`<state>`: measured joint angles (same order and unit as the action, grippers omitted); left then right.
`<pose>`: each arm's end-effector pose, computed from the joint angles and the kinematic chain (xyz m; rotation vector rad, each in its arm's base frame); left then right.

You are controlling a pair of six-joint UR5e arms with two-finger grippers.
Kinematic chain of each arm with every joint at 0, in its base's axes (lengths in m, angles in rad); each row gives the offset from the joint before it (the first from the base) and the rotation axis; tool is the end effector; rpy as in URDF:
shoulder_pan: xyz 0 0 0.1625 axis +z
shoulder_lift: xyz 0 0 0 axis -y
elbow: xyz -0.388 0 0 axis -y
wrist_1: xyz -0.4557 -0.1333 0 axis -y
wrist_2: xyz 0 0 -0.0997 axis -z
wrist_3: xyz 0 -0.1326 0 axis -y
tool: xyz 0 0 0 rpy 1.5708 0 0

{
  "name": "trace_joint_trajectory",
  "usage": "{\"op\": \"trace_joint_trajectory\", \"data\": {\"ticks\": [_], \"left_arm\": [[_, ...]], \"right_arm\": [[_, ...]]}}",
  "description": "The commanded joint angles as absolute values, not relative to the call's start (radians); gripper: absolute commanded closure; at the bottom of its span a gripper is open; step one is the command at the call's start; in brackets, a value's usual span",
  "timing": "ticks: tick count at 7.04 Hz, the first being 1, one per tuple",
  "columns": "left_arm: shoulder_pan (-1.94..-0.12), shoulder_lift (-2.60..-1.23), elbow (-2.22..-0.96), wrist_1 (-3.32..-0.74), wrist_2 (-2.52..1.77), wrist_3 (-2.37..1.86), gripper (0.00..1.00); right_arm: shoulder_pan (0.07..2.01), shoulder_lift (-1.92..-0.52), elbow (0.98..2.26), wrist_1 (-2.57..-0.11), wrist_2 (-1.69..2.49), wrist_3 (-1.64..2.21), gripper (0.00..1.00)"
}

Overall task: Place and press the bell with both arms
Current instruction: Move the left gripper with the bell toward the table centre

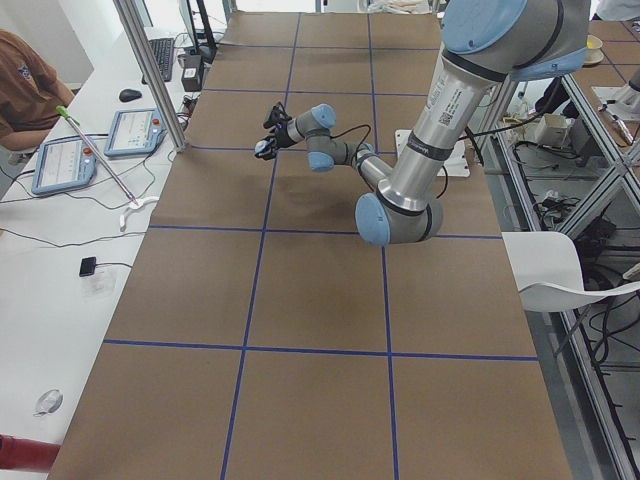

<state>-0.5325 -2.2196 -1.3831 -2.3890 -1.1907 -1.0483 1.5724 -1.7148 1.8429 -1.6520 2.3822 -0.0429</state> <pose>0.5872 -0.5579 0.2088 0.9181 0.9271 -0.2515 0.0379 -0.5001 0.5748 0.0623 -0.8102 -0.0580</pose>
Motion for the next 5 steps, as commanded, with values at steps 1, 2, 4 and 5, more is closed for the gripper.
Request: {"op": "trace_joint_trajectory", "data": {"ticks": [1,2,4,5], "left_arm": [[-0.473,-2.305,-1.285,-2.398,-1.132,-1.046,1.00],[-0.450,-2.369,-1.200,-2.398,-1.087,-1.046,1.00],[-0.431,-2.494,-1.033,-2.399,-1.036,-1.048,1.00],[-0.426,-2.496,-1.019,-2.398,-1.026,-1.048,1.00]], "right_arm": [[1.572,-1.704,1.842,-1.692,2.387,-0.043,0.00],[1.572,-1.704,1.845,-1.695,2.391,-0.043,0.00],[1.572,-1.704,1.839,-1.694,2.391,-0.043,0.00],[1.572,-1.704,1.841,-1.694,2.391,-0.043,0.00]]}}
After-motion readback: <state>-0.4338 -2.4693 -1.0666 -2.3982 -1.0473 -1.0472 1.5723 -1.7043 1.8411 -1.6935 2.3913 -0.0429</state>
